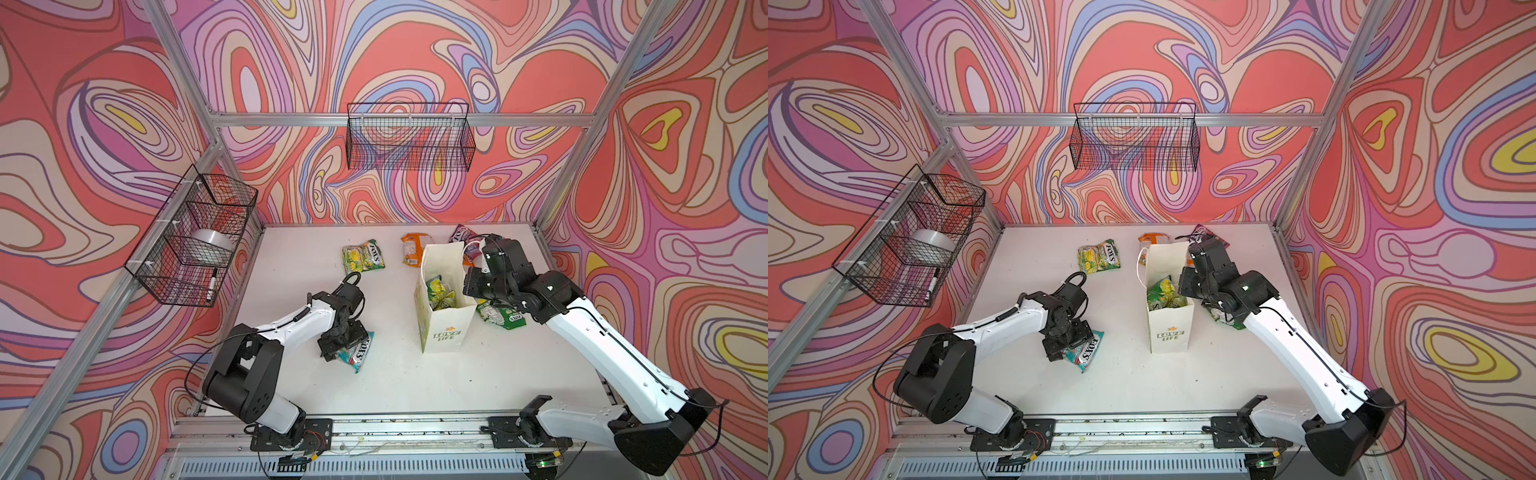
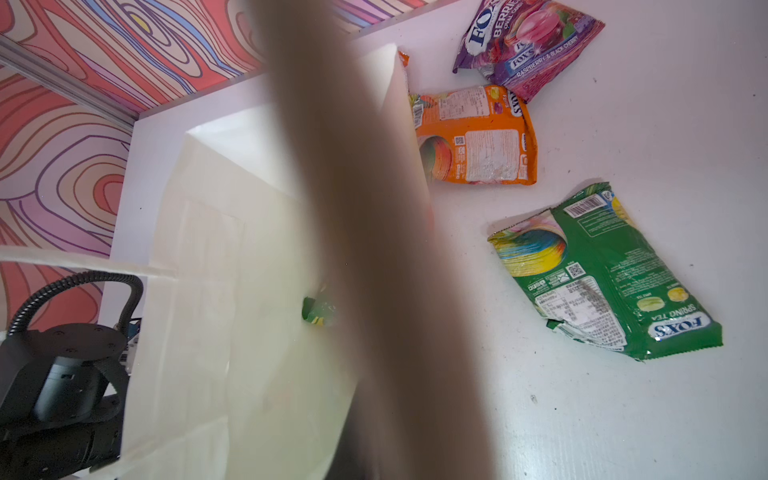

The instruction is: Place the snacks into the paper bag

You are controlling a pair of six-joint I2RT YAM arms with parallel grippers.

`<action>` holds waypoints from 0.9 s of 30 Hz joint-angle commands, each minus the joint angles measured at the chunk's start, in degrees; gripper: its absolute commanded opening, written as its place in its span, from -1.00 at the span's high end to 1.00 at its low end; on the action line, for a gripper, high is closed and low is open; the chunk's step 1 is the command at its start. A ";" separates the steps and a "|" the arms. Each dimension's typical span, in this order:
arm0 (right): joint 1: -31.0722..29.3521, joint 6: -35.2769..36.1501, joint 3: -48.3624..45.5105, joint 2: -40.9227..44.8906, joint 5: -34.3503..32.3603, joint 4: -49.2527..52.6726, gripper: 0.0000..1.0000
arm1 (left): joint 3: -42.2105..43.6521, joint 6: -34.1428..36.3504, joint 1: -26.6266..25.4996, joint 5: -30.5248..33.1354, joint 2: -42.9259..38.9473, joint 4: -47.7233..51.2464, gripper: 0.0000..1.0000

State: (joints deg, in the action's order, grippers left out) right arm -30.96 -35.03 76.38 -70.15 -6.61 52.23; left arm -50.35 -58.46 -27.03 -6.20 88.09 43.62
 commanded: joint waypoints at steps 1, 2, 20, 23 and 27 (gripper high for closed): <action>-0.33 0.42 -0.80 0.15 -0.87 0.42 1.00 | 3.03 0.18 -0.19 3.73 2.15 -3.03 -0.65; -0.33 0.42 -0.80 0.10 -0.87 0.44 1.00 | 3.27 0.18 -0.15 3.95 2.38 -3.60 -0.62; -0.33 0.84 0.00 0.03 -1.20 0.76 1.00 | 4.26 6.65 -0.15 9.16 1.47 -10.02 0.40; -0.33 0.86 -0.09 0.01 -1.21 0.46 1.00 | 3.81 8.40 -0.16 9.49 -0.01 -10.59 0.47; -0.33 0.98 -0.01 0.04 -1.03 0.39 1.00 | 1.78 10.91 -0.14 10.59 -0.71 -9.01 0.60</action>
State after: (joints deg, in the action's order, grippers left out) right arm -30.96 -34.59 76.38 -70.15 -6.63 52.23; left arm -48.73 -50.13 -27.49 0.38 87.29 32.08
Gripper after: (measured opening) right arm 0.047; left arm 0.228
